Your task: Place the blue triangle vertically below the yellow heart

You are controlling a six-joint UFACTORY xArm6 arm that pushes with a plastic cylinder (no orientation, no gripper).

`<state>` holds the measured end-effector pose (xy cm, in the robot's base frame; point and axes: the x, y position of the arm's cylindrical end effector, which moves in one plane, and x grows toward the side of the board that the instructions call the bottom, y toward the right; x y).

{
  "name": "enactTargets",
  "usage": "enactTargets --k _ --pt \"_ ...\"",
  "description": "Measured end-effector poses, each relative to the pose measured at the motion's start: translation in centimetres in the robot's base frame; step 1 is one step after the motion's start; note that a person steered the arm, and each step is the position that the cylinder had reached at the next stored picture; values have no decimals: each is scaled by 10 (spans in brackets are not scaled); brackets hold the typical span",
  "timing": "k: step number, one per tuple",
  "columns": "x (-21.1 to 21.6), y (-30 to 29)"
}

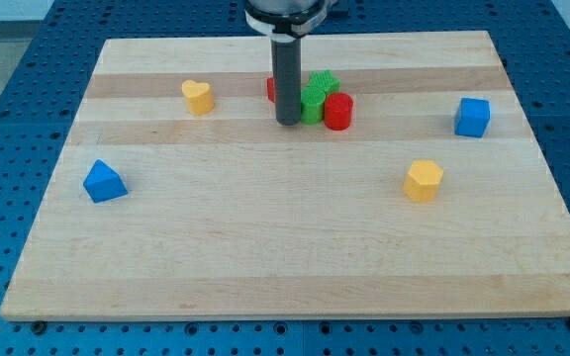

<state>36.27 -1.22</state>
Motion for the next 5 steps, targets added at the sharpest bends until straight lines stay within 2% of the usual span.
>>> enactTargets --k 1,3,5 --pt "10 -14" --pt "65 -119" --pt "28 -176"
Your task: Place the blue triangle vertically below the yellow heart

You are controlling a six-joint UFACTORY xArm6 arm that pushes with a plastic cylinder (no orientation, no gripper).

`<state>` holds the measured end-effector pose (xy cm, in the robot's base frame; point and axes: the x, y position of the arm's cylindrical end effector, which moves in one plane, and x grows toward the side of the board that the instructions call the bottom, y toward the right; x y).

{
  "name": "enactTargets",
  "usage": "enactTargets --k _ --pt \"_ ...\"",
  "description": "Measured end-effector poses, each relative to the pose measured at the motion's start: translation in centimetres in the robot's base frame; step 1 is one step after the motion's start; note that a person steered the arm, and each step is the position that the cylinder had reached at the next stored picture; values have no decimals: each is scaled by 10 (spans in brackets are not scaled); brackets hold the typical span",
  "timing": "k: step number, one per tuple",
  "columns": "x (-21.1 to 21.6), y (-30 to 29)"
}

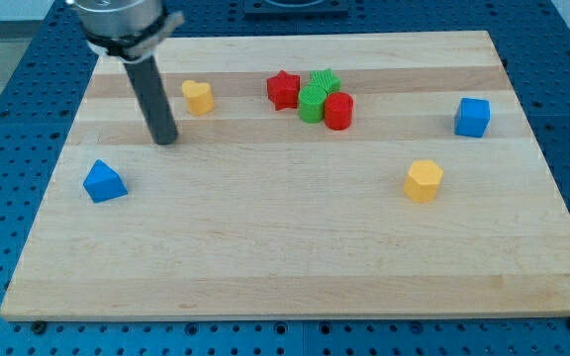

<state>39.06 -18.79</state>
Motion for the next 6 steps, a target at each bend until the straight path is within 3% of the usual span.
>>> enactTargets --k 2,3,4,6 --pt "12 -117" --pt "49 -113" --pt "57 -94" --pt "93 -8"
